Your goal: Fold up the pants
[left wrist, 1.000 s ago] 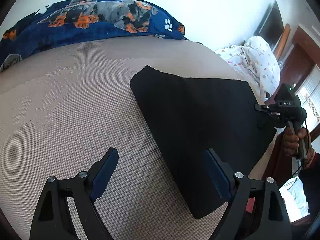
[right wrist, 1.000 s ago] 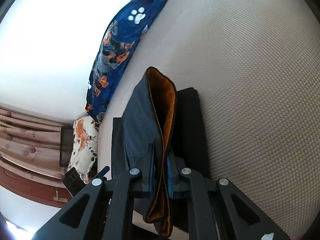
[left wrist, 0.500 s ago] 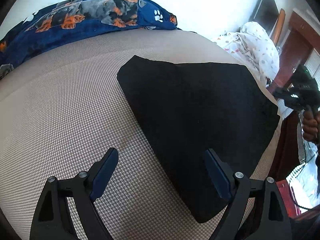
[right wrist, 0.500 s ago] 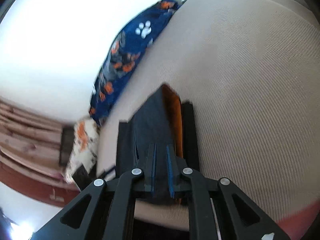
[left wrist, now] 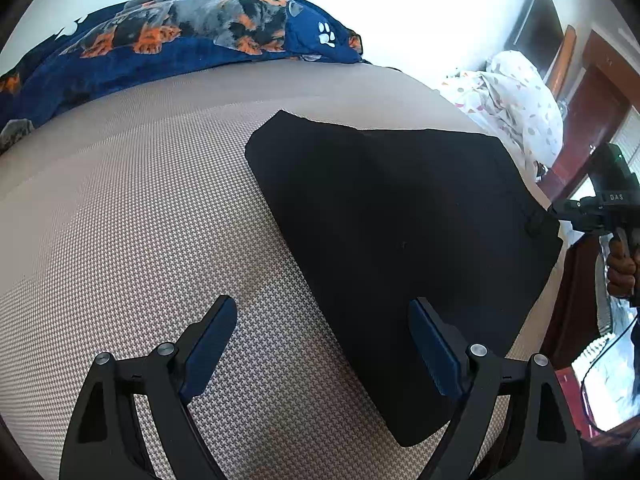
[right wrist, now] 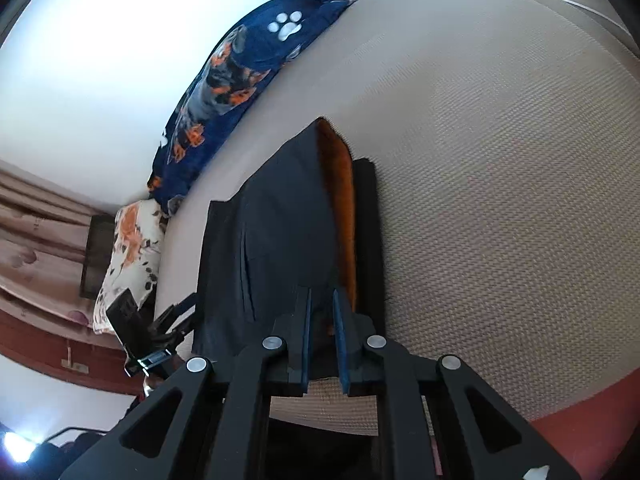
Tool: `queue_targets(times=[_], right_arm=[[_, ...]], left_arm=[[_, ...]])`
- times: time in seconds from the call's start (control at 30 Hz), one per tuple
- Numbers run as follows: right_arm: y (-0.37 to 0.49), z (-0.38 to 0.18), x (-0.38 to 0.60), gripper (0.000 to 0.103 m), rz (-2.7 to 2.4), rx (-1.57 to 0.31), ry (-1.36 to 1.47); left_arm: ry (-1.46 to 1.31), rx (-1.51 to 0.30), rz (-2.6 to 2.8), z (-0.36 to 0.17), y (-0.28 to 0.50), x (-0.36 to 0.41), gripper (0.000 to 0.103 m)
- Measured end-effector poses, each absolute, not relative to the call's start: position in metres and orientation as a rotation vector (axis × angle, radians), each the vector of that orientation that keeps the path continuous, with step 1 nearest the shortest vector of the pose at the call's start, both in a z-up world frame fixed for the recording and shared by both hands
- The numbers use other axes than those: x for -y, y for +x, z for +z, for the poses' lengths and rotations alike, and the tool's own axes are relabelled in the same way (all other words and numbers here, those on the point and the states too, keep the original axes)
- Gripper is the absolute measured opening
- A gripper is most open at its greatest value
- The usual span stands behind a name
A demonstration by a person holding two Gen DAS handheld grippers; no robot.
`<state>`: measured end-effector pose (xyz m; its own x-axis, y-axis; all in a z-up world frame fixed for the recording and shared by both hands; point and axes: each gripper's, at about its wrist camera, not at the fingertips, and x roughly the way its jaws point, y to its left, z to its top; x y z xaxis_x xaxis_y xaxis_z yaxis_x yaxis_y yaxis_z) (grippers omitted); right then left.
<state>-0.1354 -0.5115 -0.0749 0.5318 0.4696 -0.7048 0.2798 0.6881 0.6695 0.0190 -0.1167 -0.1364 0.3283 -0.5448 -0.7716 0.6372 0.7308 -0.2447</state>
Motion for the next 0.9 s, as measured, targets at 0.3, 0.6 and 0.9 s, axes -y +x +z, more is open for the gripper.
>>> queue_targets(times=[0.3, 0.6, 0.9], right_arm=[[-0.132, -0.073, 0.492, 0.015, 0.168, -1.066, 0.725], [-0.142, -0.037, 0.477, 0.004, 0.151, -1.019, 0.614], [-0.161, -0.071, 0.479, 0.003, 0.112, -1.142, 0.653]], left_arm=[[0.097, -0.973, -0.782, -0.140, 0.020, 0.115, 0.087], [0.083, -0.975, -0.789, -0.141, 0.021, 0.114, 0.088], [0.112, -0.957, -0.788, -0.144, 0.019, 0.119, 0.090]])
